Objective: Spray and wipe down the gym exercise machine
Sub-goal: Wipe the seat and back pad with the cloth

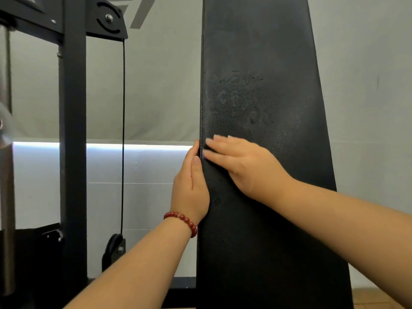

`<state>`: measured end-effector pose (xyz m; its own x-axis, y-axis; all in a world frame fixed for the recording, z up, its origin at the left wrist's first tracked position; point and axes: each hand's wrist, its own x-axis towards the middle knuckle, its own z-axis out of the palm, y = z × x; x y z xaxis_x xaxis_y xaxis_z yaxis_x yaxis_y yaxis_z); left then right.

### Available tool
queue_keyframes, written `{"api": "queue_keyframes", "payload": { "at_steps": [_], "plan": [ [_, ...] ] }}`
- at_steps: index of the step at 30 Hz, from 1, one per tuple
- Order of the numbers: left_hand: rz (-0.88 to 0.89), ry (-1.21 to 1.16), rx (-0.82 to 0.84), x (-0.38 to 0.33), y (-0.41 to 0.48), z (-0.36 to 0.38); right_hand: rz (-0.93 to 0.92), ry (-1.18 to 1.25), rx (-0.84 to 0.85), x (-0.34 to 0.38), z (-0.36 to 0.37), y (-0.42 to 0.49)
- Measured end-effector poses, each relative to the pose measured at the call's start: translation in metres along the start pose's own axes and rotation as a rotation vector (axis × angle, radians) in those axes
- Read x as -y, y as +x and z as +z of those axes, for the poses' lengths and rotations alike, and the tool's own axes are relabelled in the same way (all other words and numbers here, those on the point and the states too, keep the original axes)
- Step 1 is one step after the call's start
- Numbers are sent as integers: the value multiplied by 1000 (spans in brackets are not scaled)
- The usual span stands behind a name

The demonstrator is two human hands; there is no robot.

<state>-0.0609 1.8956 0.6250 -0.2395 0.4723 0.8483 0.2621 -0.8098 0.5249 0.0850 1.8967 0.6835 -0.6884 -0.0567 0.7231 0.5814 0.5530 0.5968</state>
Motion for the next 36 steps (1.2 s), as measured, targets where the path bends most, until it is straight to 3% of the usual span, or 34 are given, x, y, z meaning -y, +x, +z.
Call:
{"api": "queue_keyframes", "payload": {
  "at_steps": [3, 8, 14, 20, 27, 31, 36],
  "plan": [
    [-5, -33, -6, 0, -1, 0, -106, -8, 73, -7, -10, -9],
    [-9, -14, 1, -3, -2, 0, 59, -17, 16, -6, -9, 7],
    [-30, 92, 47, -6, -1, -3, -129, 45, 176, 0, -18, -42],
    [-79, 27, 120, -10, 4, -11, 219, 9, -21, 5, -10, -27],
    [-235, -155, 371, -26, 13, -33, -67, 15, 142, 14, -15, -42],
    [-328, -237, 364, -31, 14, -36, 129, 0, 39, 23, -10, -27],
    [-337, -238, 320, -30, 9, -32, -148, 94, 184, 47, -7, -60]
  ]
}}
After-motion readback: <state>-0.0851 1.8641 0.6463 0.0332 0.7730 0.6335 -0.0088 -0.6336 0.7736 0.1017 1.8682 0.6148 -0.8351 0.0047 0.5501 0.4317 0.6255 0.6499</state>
